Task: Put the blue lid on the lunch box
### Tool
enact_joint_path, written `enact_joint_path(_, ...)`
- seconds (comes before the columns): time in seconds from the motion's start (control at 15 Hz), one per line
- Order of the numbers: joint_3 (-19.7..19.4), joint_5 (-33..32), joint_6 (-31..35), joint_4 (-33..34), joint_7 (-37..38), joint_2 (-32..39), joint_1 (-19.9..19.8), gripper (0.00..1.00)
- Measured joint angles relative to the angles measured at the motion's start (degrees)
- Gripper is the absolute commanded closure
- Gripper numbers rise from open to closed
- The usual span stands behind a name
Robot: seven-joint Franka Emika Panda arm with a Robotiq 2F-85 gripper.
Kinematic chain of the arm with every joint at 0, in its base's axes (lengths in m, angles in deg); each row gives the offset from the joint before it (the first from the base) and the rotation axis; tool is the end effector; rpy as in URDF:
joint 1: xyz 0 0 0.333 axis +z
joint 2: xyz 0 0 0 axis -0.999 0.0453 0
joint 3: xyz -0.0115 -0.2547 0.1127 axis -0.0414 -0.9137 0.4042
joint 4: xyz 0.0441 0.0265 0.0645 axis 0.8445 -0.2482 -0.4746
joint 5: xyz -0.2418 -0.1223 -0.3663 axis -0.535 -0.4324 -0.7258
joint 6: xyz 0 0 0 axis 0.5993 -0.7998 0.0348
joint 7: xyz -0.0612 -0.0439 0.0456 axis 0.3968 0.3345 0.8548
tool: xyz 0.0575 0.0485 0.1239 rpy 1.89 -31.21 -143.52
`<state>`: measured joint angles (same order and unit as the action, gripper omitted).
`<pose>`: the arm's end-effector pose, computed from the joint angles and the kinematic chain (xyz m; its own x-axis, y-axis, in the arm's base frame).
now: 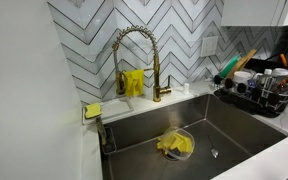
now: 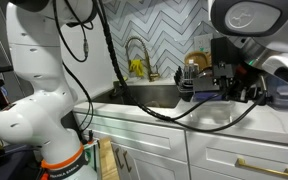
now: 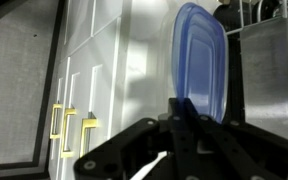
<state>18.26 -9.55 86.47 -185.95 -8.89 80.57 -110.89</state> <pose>0.5574 -0.3113 0.3060 0.7844 -0.5609 -0.2646 -0.6038 -0.5931 -0.5327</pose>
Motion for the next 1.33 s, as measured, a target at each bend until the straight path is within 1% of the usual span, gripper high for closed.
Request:
enact_joint_path(0.2,0.0,0.9,3.8,-2.2,0.0,-0.1,0.6,0.98)
enact_joint_path(0.4,0.0,2.7,5.2,-4.0,-0.1,-0.8,1.0,0.98)
enact_joint_path(0.73,-0.3,4.1,5.7,-5.9,-0.1,-2.9,1.0,0.98)
enact_joint_path(1.33,-0.6,4.1,5.7,-9.3,-0.1,-7.0,1.4,0.98)
